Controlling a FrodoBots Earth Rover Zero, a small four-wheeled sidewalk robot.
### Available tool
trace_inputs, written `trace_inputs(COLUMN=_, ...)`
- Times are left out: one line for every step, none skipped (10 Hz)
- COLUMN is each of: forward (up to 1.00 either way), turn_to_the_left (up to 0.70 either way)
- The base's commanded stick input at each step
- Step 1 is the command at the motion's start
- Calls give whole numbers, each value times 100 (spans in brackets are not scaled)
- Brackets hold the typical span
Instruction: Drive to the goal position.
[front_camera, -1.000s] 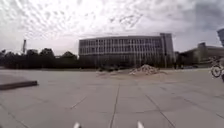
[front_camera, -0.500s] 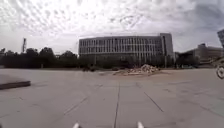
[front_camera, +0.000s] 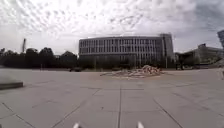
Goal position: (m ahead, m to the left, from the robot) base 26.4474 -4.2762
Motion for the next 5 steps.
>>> trace_inputs(forward=70, turn_to_the_left=0)
trace_inputs(forward=70, turn_to_the_left=0)
trace_inputs(forward=70, turn_to_the_left=0)
trace_inputs(forward=70, turn_to_the_left=0)
trace_inputs(forward=70, turn_to_the_left=0)
